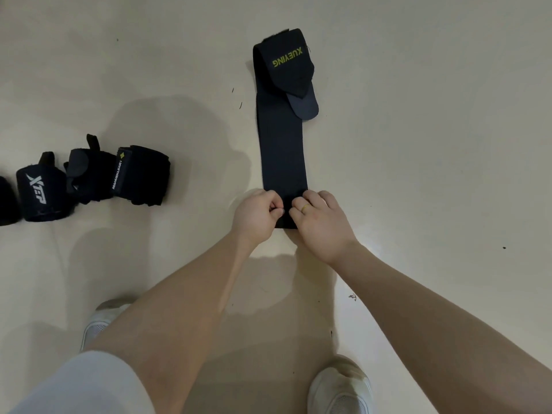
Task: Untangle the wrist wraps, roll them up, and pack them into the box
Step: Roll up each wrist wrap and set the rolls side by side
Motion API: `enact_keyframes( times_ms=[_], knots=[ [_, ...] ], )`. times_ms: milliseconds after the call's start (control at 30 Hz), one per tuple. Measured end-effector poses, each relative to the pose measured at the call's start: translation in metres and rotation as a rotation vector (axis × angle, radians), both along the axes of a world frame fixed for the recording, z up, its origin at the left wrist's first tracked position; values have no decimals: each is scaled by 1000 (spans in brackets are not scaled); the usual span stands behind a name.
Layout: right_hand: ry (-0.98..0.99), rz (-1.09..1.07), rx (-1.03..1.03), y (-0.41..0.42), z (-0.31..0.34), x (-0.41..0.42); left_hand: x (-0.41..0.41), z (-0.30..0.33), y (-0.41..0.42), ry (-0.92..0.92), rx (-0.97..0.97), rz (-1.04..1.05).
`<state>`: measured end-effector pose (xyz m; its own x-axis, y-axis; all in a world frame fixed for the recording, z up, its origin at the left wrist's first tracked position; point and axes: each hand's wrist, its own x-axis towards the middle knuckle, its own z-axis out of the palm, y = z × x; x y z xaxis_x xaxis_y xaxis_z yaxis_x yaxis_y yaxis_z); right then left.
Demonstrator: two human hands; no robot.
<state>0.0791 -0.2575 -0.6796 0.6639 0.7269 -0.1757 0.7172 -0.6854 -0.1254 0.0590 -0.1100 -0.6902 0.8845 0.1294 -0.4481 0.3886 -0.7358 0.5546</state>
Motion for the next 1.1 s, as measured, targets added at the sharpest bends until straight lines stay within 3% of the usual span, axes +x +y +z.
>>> enact_keyframes(
  times_ms=[100, 300, 367, 433, 533, 667, 733, 833, 967, 1100],
  knots=[
    [-40, 69, 11, -3, 3, 6, -4, 0, 1, -17, 2, -23],
    [170, 101, -21, -4, -3, 19, -16, 3, 10, -35, 5, -238],
    [205, 186, -68, -5, -9, 28, -15, 4, 7, -19, 90, -306],
    [286, 103, -34, -4, -13, 31, -9, 4, 5, -70, 232, -353],
    [335, -168, 127, 8, -9, 33, 4, 5, 9, -59, 271, -293],
    [154, -159, 159, 16, 0, 29, 11, -1, 9, 50, 158, -49],
    [174, -266, 218, 10, -4, 22, 12, -2, 5, 48, 109, 68],
    [149, -191, 131, -2, -13, 21, 19, 2, 2, 87, 70, 201],
    [88, -125, 70, 8, -12, 34, 21, 3, 2, 36, 109, 179],
    [231, -80, -13, 15, -7, 52, 18, 5, 5, -218, 165, 25]
  ],
)
